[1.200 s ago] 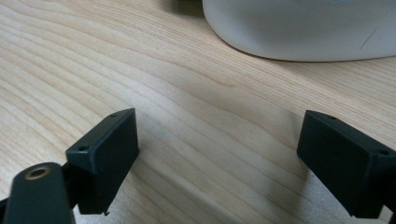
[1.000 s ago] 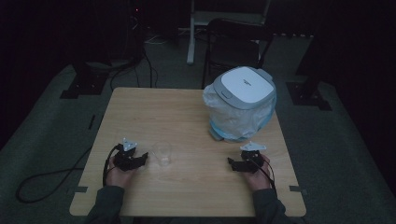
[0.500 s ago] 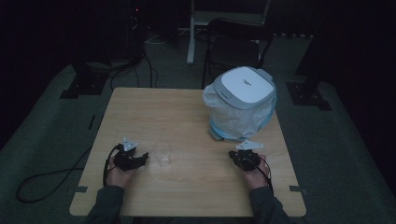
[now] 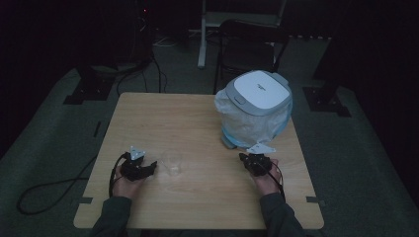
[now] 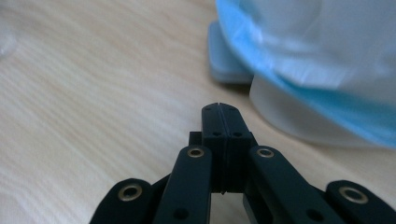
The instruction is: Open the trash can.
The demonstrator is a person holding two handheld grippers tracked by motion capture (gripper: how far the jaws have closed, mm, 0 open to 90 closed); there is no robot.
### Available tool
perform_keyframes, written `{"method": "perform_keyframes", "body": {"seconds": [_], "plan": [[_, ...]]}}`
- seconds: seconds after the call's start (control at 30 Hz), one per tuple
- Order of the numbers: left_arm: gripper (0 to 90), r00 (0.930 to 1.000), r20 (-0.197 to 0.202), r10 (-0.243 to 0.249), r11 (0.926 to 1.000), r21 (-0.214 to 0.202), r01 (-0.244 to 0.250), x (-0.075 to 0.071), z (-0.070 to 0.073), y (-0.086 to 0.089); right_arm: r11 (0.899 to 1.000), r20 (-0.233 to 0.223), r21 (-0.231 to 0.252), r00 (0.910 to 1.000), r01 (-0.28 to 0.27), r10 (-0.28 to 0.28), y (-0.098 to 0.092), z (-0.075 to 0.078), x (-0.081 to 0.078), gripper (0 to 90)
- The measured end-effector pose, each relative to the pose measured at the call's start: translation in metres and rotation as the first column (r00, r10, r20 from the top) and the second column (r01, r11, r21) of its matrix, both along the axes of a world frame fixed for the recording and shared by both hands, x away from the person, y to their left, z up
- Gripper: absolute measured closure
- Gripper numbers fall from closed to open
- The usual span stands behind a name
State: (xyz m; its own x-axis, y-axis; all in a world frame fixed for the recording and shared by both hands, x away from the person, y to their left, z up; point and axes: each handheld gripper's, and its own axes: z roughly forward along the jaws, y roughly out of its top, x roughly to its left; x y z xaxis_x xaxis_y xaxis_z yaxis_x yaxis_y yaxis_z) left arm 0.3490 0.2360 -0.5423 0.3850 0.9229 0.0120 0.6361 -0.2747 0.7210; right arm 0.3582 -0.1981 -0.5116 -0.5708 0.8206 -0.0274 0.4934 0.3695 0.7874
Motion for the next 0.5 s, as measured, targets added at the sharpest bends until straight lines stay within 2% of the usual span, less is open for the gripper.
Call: {"method": "perform_keyframes", "body": {"seconds": [0.1, 0.27, 0.5], "plan": [[38.4, 1.0, 0.0, 0.0, 1.0, 0.0, 0.0, 0.0, 0.0, 0.0, 1.0, 0.008, 0.015, 0.9999, 0.007, -0.007, 0.002, 0.005, 0.005, 90.0], [38.4, 1.0, 0.0, -0.001, 1.0, 0.0, 0.001, 0.0, 0.0, 0.0, 1.0, 0.031, 0.012, 0.9995, 0.007, -0.007, 0.008, 0.009, 0.014, 89.9], [38.4, 1.0, 0.0, -0.001, 1.0, 0.0, 0.001, 0.0, 0.0, 0.0, 1.0, 0.034, -0.014, 0.9994, -0.003, 0.003, 0.021, 0.008, 0.022, 89.9]]}}
